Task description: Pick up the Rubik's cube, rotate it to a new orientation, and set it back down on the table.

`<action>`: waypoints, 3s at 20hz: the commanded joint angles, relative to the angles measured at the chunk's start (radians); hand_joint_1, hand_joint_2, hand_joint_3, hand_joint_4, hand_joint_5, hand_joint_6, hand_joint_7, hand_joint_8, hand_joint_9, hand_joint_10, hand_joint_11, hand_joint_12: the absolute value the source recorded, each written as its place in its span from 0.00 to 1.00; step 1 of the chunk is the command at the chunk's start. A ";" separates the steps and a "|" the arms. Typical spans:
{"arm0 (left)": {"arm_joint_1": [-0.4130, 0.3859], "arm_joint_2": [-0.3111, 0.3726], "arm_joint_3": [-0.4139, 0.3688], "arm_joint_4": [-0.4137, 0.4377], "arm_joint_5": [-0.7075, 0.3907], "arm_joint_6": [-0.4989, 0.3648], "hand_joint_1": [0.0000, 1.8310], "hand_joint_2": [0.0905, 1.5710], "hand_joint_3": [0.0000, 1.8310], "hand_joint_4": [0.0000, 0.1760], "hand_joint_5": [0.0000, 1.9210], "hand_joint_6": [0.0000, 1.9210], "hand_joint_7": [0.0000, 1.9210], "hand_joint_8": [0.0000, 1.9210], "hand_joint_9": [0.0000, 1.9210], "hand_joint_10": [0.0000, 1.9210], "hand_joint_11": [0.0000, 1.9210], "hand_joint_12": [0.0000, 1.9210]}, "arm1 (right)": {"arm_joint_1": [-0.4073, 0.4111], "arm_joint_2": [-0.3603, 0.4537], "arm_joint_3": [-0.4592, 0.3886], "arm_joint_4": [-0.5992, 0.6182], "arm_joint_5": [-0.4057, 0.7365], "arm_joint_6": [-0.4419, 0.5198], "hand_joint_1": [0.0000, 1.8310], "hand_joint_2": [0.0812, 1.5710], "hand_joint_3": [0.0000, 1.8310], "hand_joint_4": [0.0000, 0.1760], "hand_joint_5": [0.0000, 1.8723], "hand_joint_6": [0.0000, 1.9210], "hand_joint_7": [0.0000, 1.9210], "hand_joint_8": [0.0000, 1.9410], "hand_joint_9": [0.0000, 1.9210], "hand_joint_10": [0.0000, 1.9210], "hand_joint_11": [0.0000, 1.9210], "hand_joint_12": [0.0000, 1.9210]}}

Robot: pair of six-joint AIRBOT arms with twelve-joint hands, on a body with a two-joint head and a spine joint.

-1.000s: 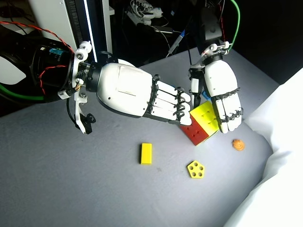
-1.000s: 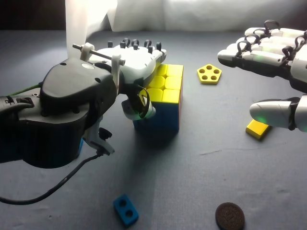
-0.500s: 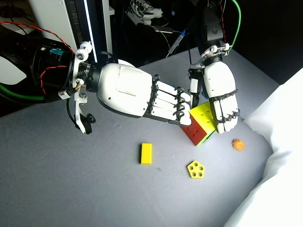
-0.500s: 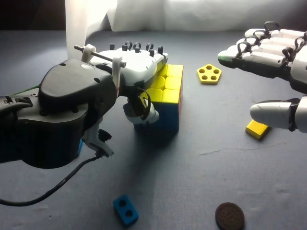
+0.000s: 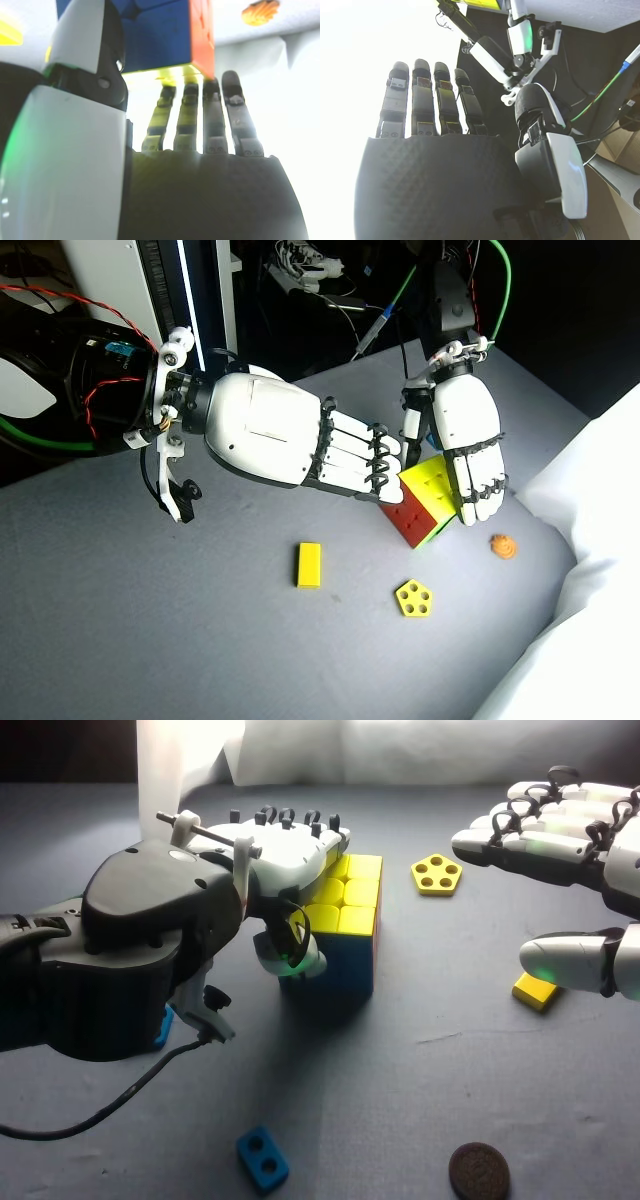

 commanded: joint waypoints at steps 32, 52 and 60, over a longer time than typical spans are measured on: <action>0.015 -0.020 0.061 0.027 -0.006 0.003 0.49 0.71 0.00 0.00 0.00 0.00 0.00 0.00 0.00 0.00 0.00 0.10 | 0.003 0.004 -0.005 0.005 0.123 0.002 0.00 0.88 0.00 0.00 0.02 0.00 0.04 0.00 0.04 0.00 0.00 0.00; 0.019 -0.035 0.059 0.024 -0.002 0.003 0.56 0.88 0.00 0.13 0.25 0.91 0.26 0.88 0.16 0.85 0.09 0.93 | 0.002 0.004 -0.005 0.003 0.130 0.002 0.00 0.88 0.00 0.00 0.01 0.00 0.03 0.00 0.03 0.00 0.00 0.00; -0.023 -0.011 -0.004 -0.015 -0.022 0.026 0.55 0.86 0.00 0.00 0.28 0.85 0.14 0.88 0.13 0.88 0.07 0.95 | -0.012 0.008 -0.008 0.054 0.194 0.001 0.00 0.88 0.00 0.00 0.02 0.00 0.03 0.00 0.03 0.00 0.00 0.00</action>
